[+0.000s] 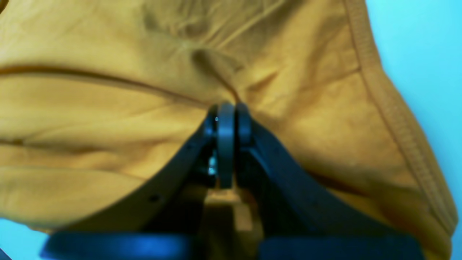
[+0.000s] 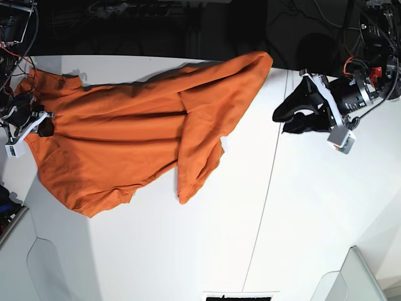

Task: Layout the t-shirt on the table in an organized manner, then fold the t-shirt properly
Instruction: 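Reach the left gripper onto the shirt's middle and pinch the hem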

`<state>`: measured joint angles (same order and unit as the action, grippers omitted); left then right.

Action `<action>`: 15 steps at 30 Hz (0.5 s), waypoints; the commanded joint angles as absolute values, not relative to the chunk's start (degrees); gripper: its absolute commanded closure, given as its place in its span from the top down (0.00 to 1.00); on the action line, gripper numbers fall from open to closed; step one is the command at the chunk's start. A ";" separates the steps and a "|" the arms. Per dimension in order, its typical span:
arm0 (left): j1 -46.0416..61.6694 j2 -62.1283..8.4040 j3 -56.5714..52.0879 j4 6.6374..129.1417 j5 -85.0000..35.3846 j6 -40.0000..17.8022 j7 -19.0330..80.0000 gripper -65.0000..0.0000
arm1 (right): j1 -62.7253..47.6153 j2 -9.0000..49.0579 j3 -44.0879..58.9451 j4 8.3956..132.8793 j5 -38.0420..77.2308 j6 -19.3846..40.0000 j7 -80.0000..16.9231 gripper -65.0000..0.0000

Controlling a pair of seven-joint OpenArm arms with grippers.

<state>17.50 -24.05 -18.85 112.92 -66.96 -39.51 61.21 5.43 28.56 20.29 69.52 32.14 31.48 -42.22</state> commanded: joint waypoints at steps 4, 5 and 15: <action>11.53 -24.60 -11.62 113.97 -59.57 -40.00 53.91 0.50 | 6.17 29.26 20.67 70.17 32.62 31.09 -41.98 0.03; 9.74 -24.43 -8.38 113.93 -56.12 -40.00 51.53 0.52 | 6.22 28.99 20.67 70.19 32.62 31.07 -41.98 0.11; -11.99 -14.13 14.94 95.61 -32.21 -39.62 41.74 0.52 | 6.15 24.80 20.67 70.17 31.68 31.09 -42.17 0.29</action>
